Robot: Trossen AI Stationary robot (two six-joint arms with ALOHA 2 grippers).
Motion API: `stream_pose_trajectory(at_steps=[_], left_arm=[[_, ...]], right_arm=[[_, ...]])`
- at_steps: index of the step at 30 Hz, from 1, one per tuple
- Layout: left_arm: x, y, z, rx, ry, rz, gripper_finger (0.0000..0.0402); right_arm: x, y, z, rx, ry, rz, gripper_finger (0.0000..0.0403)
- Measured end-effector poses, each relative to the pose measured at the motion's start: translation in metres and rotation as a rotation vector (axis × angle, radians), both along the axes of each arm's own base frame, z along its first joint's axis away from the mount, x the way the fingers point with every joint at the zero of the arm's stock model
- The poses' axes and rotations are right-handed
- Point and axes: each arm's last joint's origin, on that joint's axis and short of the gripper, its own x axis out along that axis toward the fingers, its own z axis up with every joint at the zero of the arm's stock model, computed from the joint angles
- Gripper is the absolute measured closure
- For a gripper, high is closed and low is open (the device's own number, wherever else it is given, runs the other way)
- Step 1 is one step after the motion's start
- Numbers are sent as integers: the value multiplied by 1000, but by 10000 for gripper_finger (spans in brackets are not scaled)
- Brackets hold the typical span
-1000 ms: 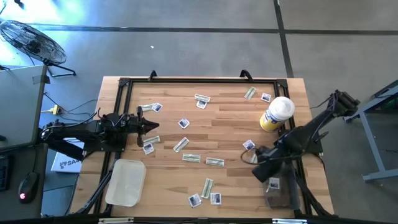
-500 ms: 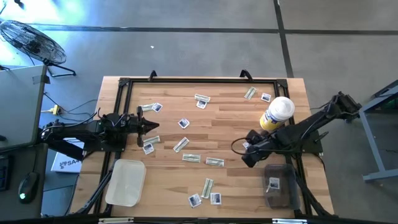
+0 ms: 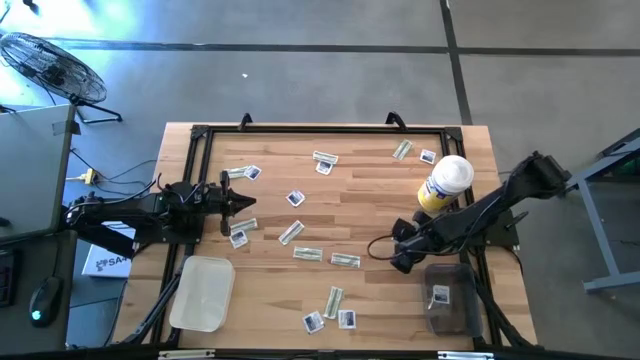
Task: Pick & Place First Aid Supplies
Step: Put the blue alcohol pad into the black bin
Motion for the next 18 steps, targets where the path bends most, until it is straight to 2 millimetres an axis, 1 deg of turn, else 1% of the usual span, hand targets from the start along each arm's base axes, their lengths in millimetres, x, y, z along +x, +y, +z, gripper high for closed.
stream_pose_trajectory(at_steps=[4, 9, 13, 18], left_arm=[[0, 0, 0, 0, 0, 0, 390], [0, 0, 0, 0, 0, 0, 390], [0, 0, 0, 0, 0, 0, 390], [0, 0, 0, 0, 0, 0, 390]], right_arm=[[-2, -1, -2, -10, 19, -6, 320], [-1, -1, -5, -47, 39, 75, 327], [1, -1, -12, -79, 62, 86, 327], [4, 2, -19, -70, 104, 98, 330]])
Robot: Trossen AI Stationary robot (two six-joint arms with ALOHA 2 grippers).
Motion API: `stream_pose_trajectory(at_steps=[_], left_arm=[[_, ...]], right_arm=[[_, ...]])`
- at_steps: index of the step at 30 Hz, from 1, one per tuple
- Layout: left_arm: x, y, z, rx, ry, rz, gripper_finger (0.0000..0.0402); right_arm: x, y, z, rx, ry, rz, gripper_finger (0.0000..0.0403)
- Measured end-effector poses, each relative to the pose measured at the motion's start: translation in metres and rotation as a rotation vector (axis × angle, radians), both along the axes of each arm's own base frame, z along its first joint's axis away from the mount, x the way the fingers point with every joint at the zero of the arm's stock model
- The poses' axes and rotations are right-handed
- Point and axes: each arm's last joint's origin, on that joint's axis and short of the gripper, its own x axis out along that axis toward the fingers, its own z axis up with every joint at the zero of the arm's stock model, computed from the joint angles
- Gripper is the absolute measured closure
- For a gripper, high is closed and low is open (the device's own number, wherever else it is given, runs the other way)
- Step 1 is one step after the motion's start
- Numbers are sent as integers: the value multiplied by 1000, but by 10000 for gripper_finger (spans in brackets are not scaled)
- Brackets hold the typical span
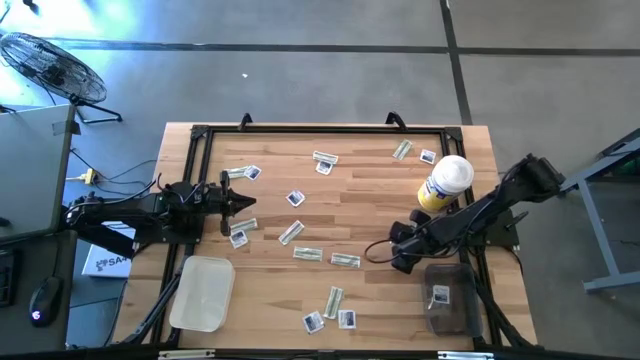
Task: Pick & Place First Aid Supplies
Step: Put the blue alcohol pad into the black bin
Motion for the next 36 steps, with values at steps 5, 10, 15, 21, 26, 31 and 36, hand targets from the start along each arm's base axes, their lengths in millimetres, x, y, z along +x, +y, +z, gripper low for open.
stream_pose_trajectory(at_steps=[5, 10, 15, 21, 26, 31, 36], left_arm=[[0, 0, 0, 0, 0, 0, 390], [0, 0, 0, 0, 0, 0, 390], [0, 0, 0, 0, 0, 0, 390], [0, 0, 0, 0, 0, 0, 390], [0, 0, 0, 0, 0, 0, 390], [0, 0, 0, 0, 0, 0, 390], [0, 0, 0, 0, 0, 0, 390]], right_arm=[[0, 0, -3, -2, 8, -27, 344], [1, 0, -3, -2, 2, -33, 375], [1, 0, -3, 6, -1, -56, 399], [-1, 0, 10, 37, -20, -72, 401], [7, 5, 48, 124, -66, -64, 402], [17, 14, 96, 274, -74, -45, 402], [11, 23, 140, 394, 59, -111, 402]])
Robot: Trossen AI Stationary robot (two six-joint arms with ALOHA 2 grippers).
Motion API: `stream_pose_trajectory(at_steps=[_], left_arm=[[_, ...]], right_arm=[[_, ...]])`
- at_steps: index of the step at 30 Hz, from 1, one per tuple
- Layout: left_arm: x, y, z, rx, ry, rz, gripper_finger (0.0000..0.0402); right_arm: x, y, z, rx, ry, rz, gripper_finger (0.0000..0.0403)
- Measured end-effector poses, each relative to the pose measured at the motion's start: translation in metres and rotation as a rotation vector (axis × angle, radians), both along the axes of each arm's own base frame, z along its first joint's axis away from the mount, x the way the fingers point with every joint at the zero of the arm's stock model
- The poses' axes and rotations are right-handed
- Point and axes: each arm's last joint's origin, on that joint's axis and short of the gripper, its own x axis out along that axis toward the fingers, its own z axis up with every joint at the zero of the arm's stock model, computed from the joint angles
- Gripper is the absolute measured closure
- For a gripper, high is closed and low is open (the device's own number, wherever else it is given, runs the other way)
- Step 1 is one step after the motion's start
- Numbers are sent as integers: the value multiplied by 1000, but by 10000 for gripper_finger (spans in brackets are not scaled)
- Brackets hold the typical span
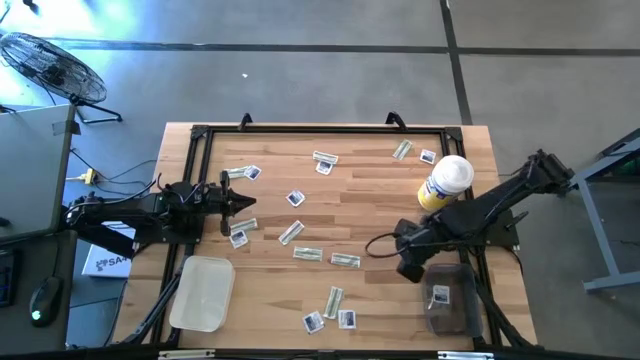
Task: Pick & Place First Aid Supplies
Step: Put the blue alcohol pad into the black bin
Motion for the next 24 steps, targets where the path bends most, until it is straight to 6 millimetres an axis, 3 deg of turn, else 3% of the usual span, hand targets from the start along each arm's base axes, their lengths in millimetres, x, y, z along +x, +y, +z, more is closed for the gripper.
stream_pose_trajectory(at_steps=[5, 9, 17, 24], left_arm=[[0, 0, 0, 0, 0, 0, 390], [0, 0, 0, 0, 0, 0, 390], [0, 0, 0, 0, 1, 0, 390], [0, 0, 0, 0, 0, 0, 390]], right_arm=[[-22, 16, 25, 103, 207, -88, 402], [-38, 36, 25, 157, 311, -152, 402], [-56, 68, -19, 176, 249, -210, 402], [-72, 63, -66, 163, 347, -283, 402]])
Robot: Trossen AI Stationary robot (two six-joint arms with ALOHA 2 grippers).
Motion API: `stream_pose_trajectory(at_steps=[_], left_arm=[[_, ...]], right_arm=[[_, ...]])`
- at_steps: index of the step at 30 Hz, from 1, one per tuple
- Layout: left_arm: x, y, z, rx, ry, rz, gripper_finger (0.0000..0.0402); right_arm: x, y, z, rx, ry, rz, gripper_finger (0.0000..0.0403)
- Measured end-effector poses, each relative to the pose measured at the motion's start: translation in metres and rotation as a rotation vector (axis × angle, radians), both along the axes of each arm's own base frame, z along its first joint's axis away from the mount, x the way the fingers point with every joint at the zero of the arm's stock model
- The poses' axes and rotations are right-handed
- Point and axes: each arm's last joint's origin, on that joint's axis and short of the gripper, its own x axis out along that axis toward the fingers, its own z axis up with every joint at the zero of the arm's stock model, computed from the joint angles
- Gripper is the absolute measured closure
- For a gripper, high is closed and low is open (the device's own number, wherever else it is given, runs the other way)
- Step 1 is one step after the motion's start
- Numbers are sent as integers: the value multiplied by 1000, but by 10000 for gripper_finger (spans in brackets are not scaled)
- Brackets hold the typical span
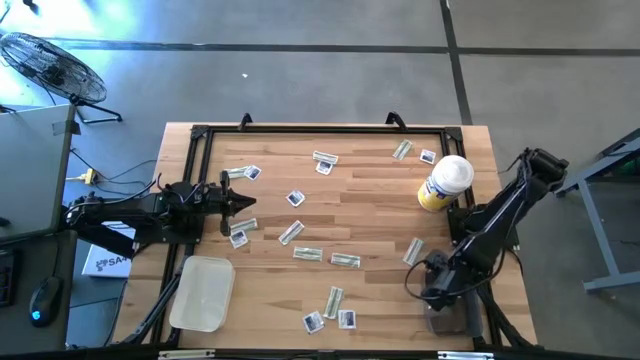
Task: Pick & Place First Aid Supplies
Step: Put the blue alcohol pad into the black bin
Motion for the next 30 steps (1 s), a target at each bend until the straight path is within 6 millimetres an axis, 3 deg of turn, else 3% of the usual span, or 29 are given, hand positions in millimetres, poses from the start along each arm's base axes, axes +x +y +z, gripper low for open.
stream_pose_trajectory(at_steps=[5, 12, 15, 19, 25, 27, 30], left_arm=[[0, 0, 0, 0, 0, 0, 390], [0, 0, 0, 0, 0, 0, 390], [0, 0, 0, 0, 0, 0, 390], [0, 0, 0, 0, 0, 0, 390], [0, 0, 0, 0, 0, 0, 390], [0, 0, 0, 0, 0, 0, 390], [0, 0, 0, 0, 0, 0, 390]], right_arm=[[-1, -2, -14, 19, -18, -2, 388], [0, -1, -9, 22, -14, 9, 341], [4, 1, 5, 18, -9, -5, 329], [17, 2, 40, 5, -84, -20, 331], [42, -4, 88, -154, -438, -15, 346], [50, -7, 92, -222, -520, 10, 350], [59, -13, 82, -295, -508, 78, 352]])
